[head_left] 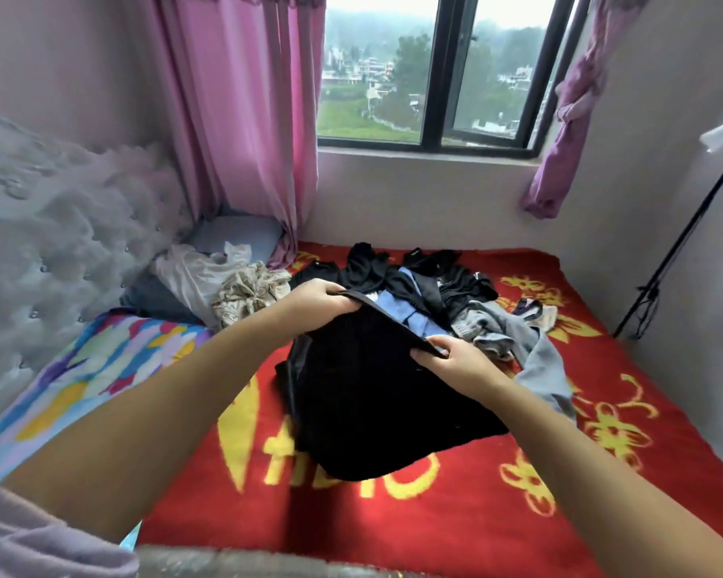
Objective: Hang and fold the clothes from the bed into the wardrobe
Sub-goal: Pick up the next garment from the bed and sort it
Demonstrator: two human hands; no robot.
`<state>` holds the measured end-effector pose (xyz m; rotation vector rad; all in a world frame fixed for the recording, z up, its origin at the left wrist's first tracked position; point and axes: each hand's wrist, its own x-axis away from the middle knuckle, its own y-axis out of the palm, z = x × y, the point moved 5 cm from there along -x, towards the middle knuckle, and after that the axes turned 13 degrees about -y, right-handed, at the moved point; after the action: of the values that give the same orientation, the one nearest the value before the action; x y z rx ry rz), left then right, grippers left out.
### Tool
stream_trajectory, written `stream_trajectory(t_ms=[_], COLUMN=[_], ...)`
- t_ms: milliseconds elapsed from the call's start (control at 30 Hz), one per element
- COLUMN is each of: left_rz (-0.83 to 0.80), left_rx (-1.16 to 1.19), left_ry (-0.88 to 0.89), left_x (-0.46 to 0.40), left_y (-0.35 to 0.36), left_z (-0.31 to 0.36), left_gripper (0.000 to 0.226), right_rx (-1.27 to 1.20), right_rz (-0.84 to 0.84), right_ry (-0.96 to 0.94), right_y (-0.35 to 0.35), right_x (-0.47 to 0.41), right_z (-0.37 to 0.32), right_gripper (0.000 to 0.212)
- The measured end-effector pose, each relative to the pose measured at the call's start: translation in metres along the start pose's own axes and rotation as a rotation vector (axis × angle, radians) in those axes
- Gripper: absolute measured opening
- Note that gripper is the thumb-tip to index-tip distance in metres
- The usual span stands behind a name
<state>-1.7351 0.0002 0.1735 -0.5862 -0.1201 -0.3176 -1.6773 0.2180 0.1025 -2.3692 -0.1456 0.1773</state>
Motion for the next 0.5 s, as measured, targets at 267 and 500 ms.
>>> stream_trajectory(t_ms=[267,500], left_rz=[-0.085,0.22], left_rx=[0.263,0.11], left_ry=[-0.164,-0.441], left_x=[-0.011,-0.034], left_y=[-0.042,-0.199], left_z=[-0.059,-0.167], left_gripper=[0.009,0.011], right_rx=[0.222,-0.033], right_rz=[-0.234,-0.321], right_ry=[-0.005,-0.153], right_y=[0.07,0.183], right_x=[-0.004,-0.097], right_z=[0.019,-0.076], right_gripper=[0.026,0.027])
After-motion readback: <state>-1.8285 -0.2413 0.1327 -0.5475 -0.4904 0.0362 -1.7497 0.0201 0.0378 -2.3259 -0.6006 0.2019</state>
